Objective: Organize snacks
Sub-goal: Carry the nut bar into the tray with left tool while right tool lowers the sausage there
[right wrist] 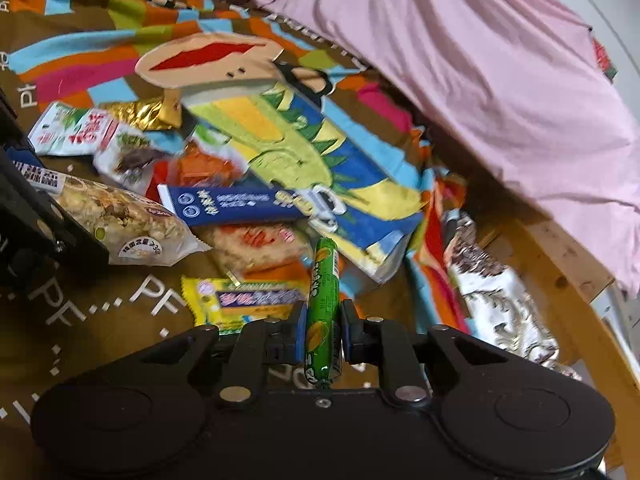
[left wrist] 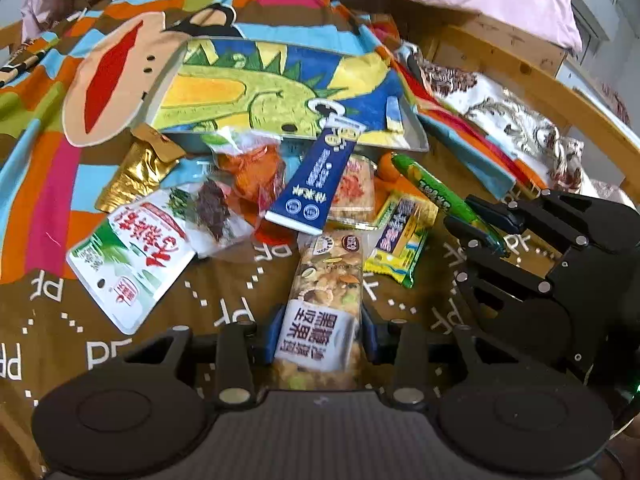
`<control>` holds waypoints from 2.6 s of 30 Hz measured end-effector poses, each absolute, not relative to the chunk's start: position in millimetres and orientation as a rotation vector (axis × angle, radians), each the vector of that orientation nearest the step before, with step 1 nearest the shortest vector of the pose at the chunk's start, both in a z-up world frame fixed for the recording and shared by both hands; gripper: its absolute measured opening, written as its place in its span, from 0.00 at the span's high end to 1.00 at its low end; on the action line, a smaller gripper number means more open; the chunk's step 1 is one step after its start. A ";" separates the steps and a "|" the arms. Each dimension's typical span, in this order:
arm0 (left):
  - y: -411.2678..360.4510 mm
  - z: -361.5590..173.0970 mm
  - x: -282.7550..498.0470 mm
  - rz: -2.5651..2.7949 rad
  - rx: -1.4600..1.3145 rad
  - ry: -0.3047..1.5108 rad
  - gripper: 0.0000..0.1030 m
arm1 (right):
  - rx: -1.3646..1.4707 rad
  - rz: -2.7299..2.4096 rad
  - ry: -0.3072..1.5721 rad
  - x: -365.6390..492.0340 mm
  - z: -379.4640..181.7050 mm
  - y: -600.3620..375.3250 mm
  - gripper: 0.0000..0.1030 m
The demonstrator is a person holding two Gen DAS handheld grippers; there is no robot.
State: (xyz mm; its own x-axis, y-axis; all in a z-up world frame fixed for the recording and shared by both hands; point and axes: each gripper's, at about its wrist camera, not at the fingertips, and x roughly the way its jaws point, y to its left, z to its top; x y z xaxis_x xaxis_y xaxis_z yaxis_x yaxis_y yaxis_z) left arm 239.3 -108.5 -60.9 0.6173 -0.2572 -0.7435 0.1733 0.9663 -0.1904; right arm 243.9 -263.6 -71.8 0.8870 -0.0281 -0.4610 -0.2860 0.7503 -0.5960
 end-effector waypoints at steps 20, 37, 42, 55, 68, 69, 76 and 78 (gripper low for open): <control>-112.1 -43.1 234.3 -0.292 -0.114 0.713 0.59 | -0.661 0.126 0.377 243.3 -54.8 -270.0 0.82; -108.5 -17.7 277.0 -0.253 -0.154 0.584 0.59 | -0.668 0.114 0.251 281.7 -49.9 -266.3 0.82; -112.9 -8.7 323.7 -0.209 -0.149 0.515 0.59 | -0.650 0.095 0.188 322.8 -53.1 -267.0 0.82; -149.7 -37.5 453.6 -0.213 -0.122 0.526 0.59 | -0.416 0.088 0.241 422.8 -64.3 -289.1 0.82; -158.9 -74.5 513.1 -0.163 -0.150 0.682 0.59 | -0.331 0.100 0.403 459.4 -91.9 -303.1 0.81; -159.5 -76.9 513.5 -0.158 -0.150 0.689 0.59 | -0.322 0.102 0.417 461.0 -93.6 -304.1 0.82; -162.0 -82.2 514.3 -0.151 -0.157 0.727 0.52 | -0.260 0.122 0.461 463.8 -93.4 -309.5 0.60; -160.4 -79.7 511.9 -0.153 -0.168 0.725 0.37 | -0.238 0.119 0.467 463.5 -91.2 -311.6 0.51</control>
State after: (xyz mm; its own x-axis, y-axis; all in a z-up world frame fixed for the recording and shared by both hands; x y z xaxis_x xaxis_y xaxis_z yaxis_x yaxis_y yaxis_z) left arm 511.9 -160.4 -79.7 0.7386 -0.1970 -0.6447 0.0811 0.9754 -0.2051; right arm 463.5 -311.6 -91.2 0.8864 0.0592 -0.4590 -0.1678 0.9654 -0.1997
